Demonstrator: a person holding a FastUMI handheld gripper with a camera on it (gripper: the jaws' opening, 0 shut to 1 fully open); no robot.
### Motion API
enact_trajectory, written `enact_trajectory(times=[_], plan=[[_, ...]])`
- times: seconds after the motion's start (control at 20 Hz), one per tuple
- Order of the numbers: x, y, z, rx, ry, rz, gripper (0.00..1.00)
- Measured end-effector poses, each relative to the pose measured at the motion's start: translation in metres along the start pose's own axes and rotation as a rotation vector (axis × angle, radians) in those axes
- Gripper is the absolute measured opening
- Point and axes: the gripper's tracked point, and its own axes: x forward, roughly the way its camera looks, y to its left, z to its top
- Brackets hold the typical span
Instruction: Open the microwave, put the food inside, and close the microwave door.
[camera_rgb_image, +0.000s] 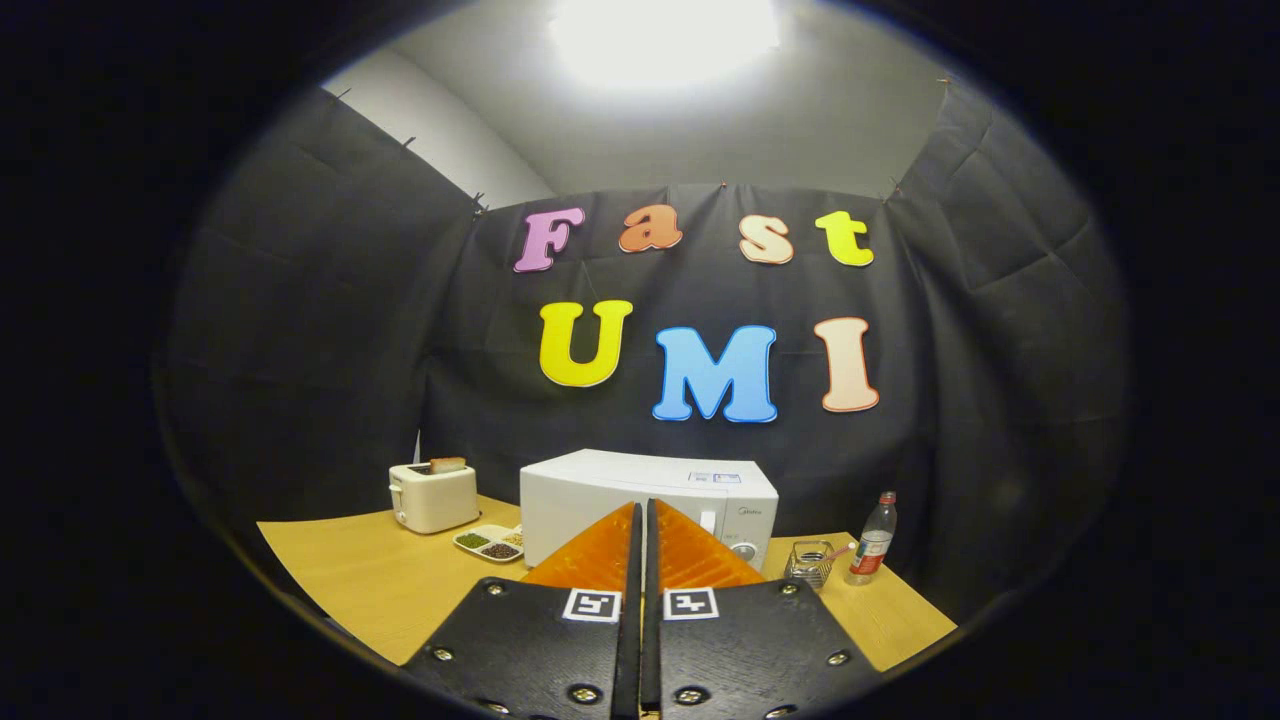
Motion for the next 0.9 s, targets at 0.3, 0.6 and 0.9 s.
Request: enact_trajectory(times=[0.3,0.6,0.9], plan=[[-0.017,-0.008,0.015,0.014,-0.032,-0.062,0.64],[-0.009,-0.003,-0.001,0.001,0.030,-0.059,0.95],[-0.006,-0.008,-0.005,-0.001,0.042,-0.085,0.95]])
